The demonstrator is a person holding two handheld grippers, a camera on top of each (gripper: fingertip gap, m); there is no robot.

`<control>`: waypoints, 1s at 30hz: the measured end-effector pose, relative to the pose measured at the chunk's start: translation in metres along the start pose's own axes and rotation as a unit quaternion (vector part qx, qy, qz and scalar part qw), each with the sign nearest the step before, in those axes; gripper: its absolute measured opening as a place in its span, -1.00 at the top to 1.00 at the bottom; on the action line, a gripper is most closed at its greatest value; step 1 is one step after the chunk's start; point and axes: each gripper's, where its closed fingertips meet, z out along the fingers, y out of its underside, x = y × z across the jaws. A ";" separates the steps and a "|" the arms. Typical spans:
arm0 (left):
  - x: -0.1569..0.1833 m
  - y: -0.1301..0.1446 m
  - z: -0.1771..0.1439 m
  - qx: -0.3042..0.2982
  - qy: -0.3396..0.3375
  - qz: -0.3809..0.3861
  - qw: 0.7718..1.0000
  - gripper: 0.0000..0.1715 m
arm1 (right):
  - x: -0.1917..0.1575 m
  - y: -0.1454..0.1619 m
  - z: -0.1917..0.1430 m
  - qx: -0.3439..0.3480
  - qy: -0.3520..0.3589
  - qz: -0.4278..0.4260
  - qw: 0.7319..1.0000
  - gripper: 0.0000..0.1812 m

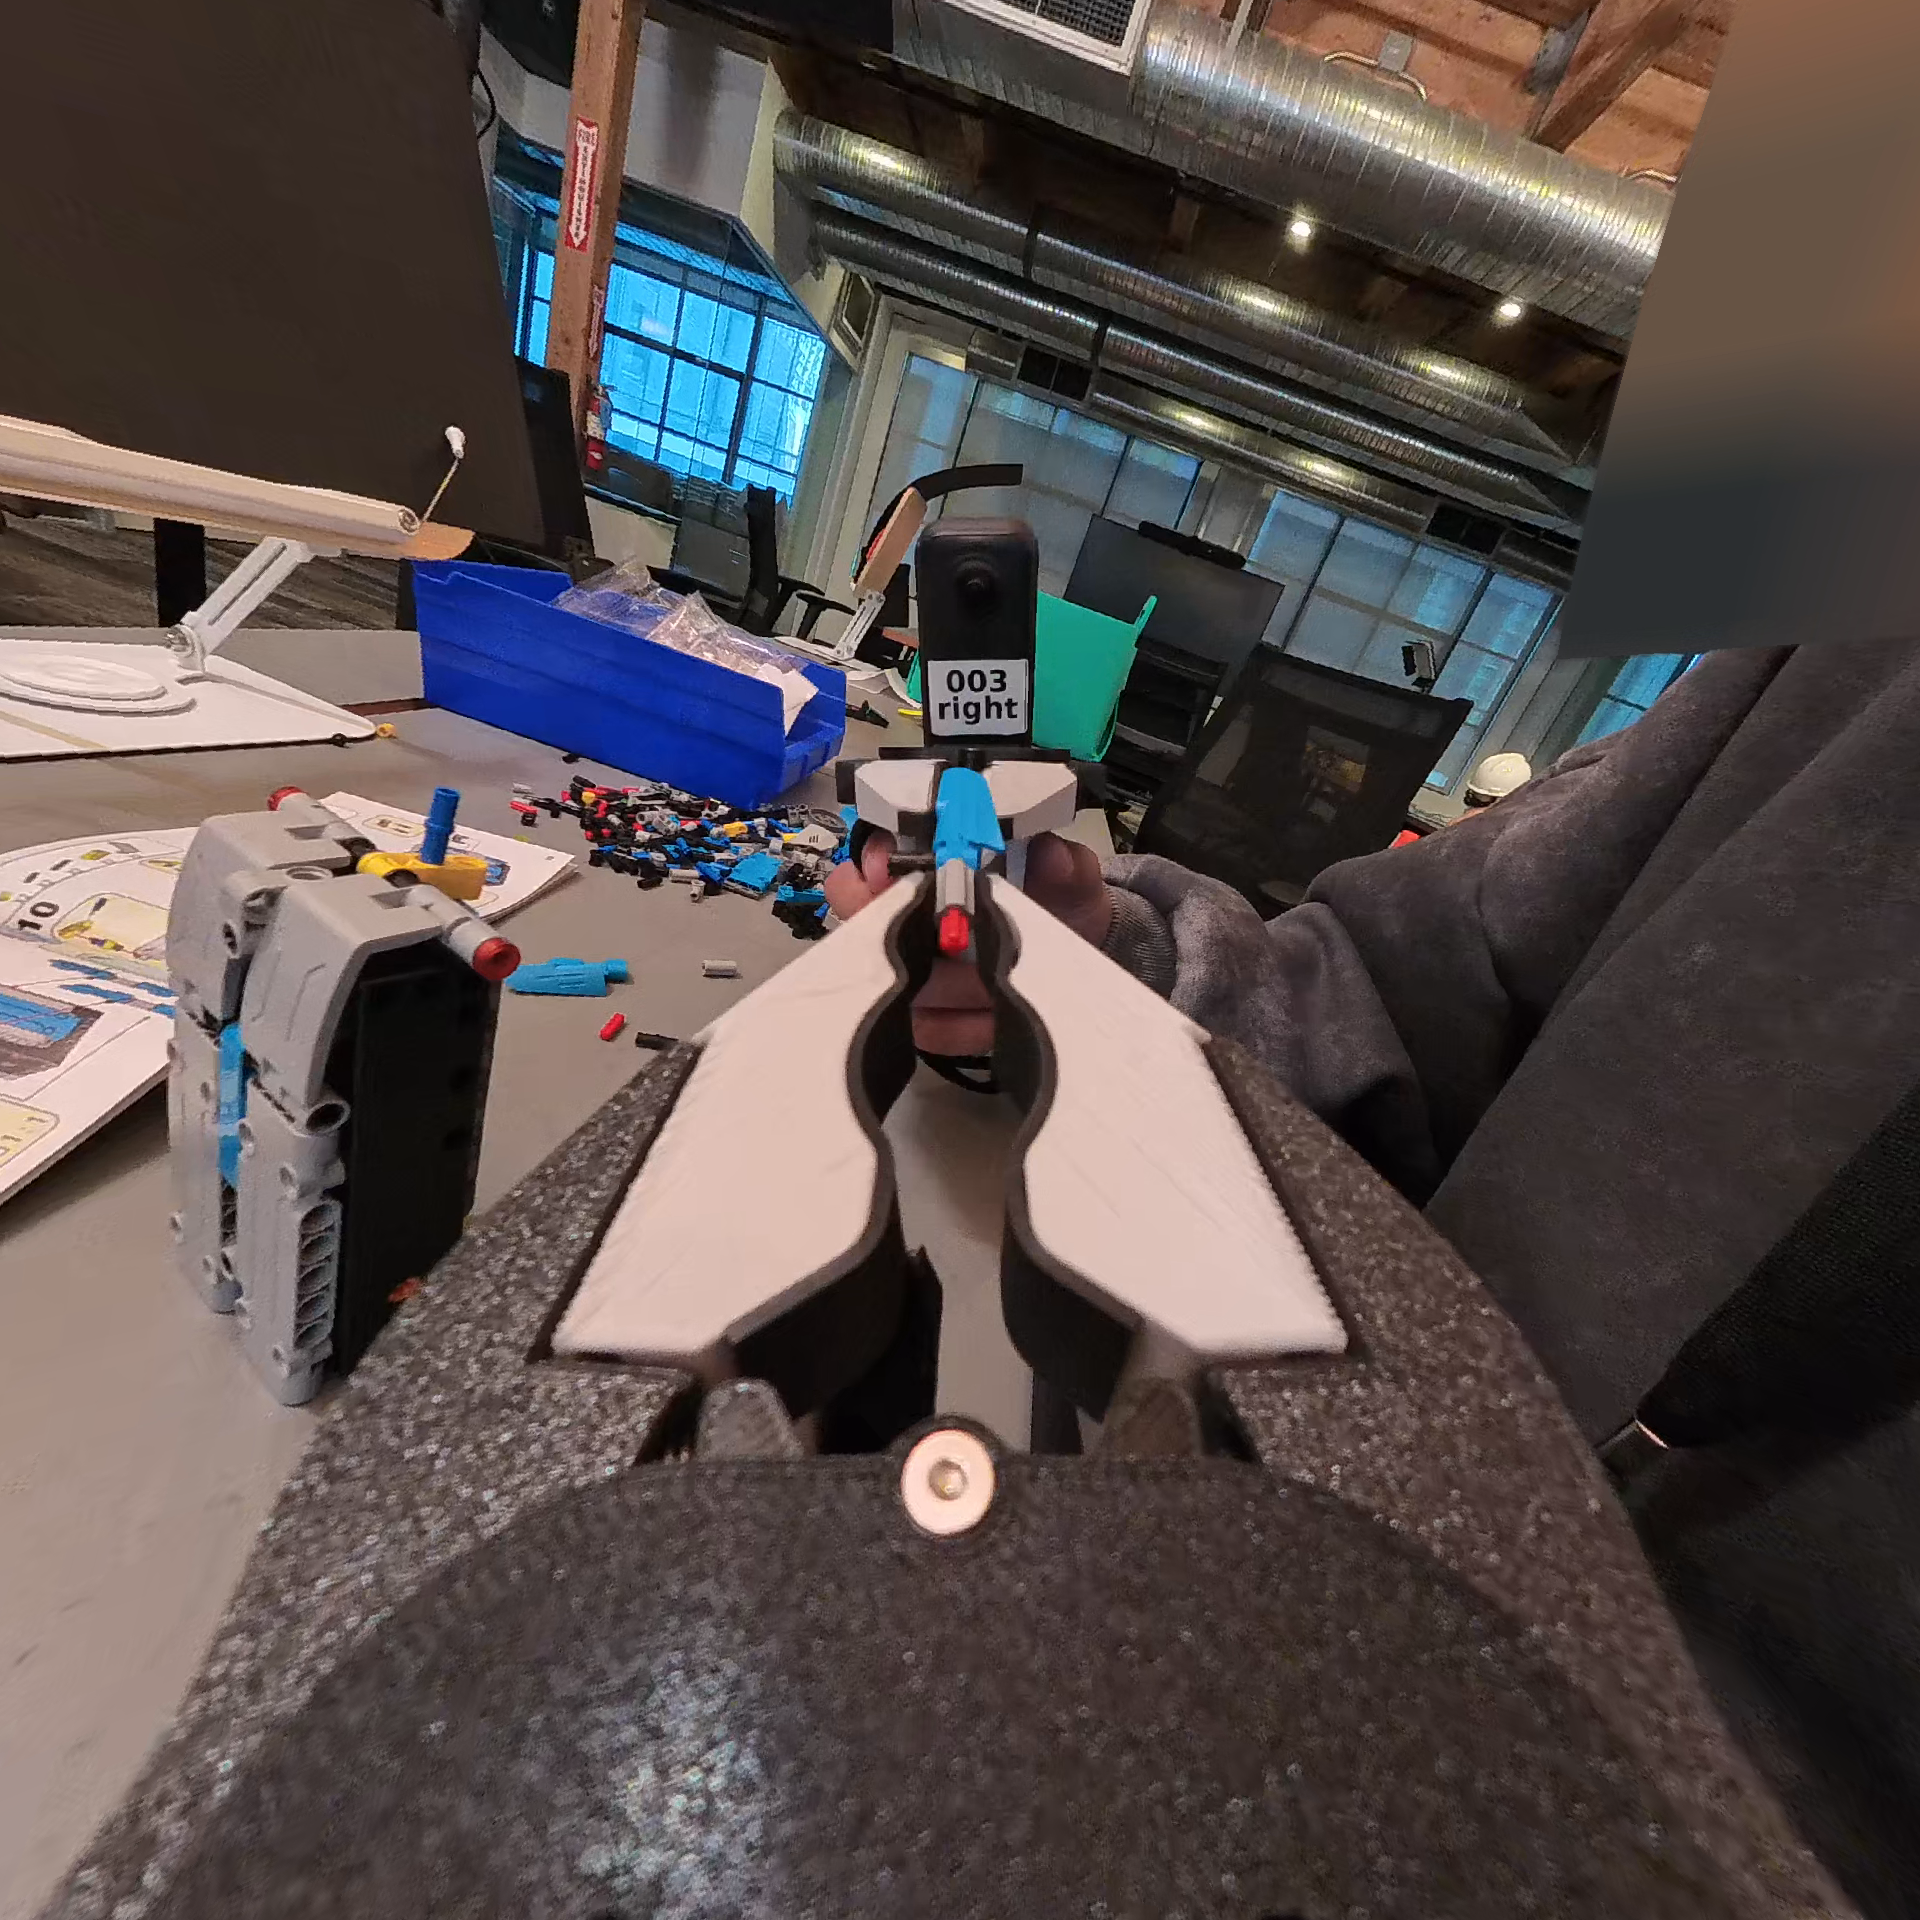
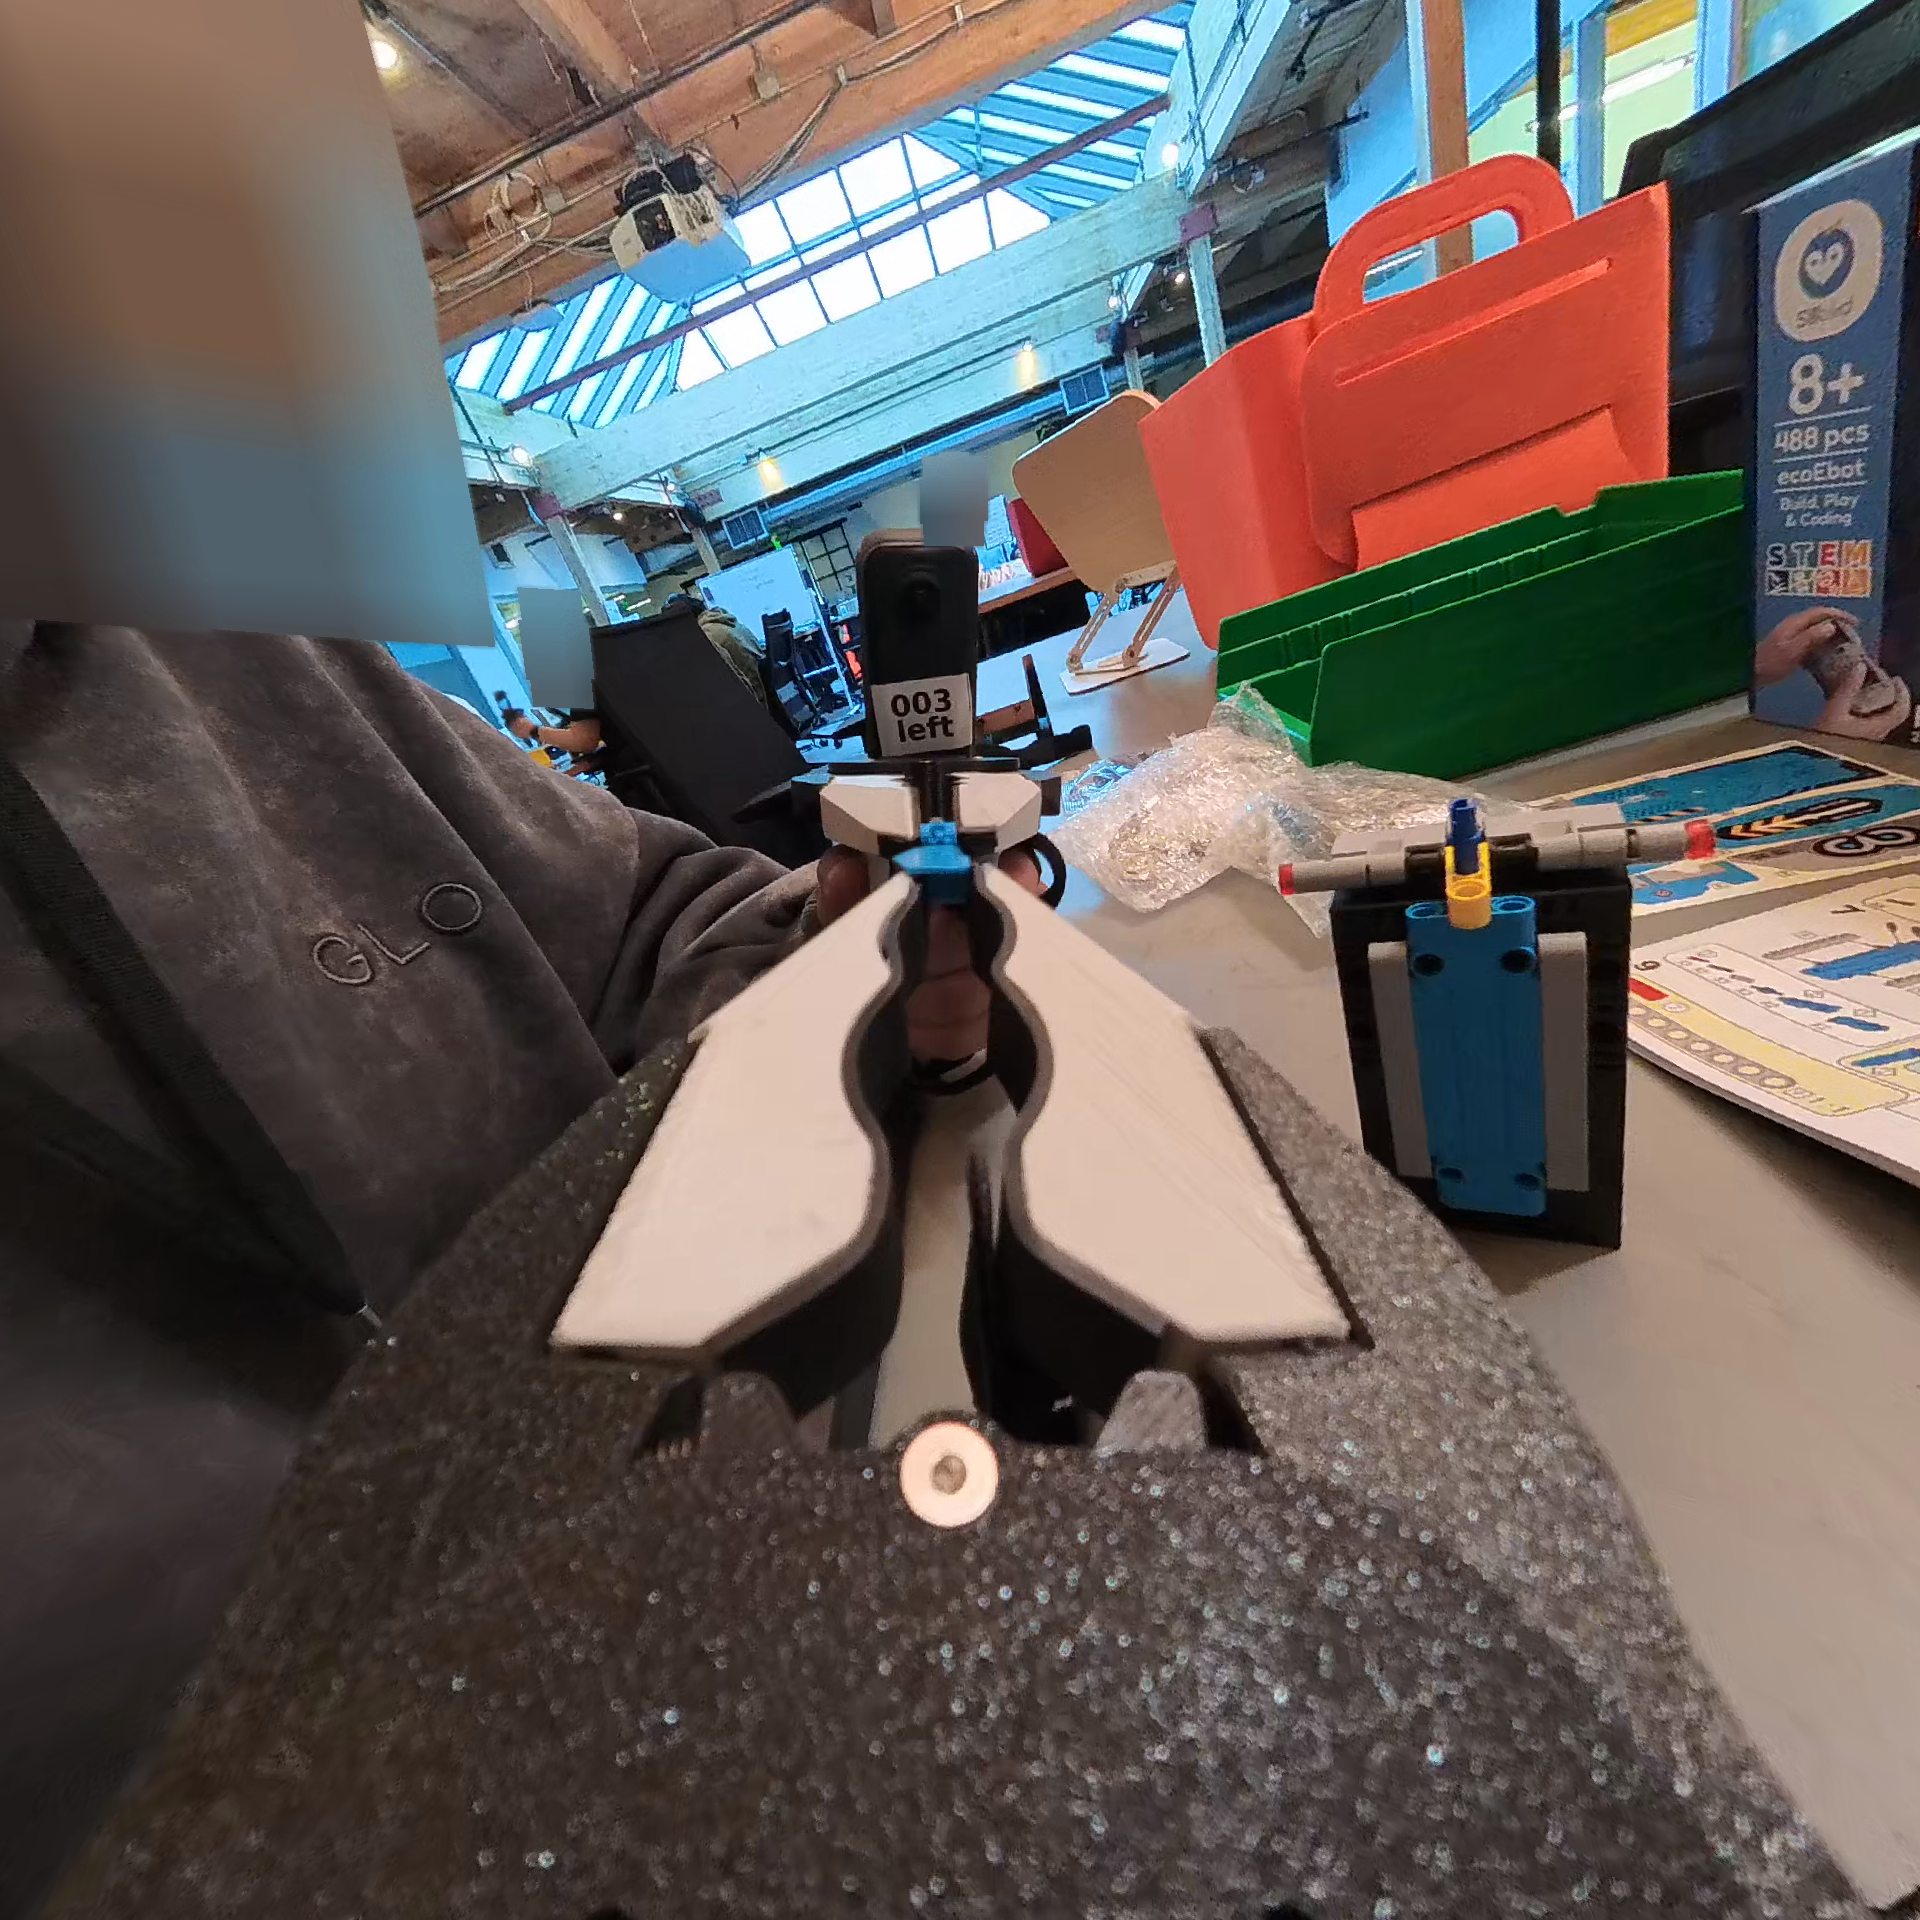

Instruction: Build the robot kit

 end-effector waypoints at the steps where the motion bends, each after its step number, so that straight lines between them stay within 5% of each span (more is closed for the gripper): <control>1: 0.000 0.000 0.000 0.000 -0.001 0.001 1.000 0.92 | 0.000 0.000 0.000 0.000 0.000 0.001 1.000 0.93; 30: -0.005 0.005 0.001 -0.014 -0.009 -0.002 1.000 0.93 | 0.003 0.003 -0.001 -0.002 0.002 0.016 1.000 0.93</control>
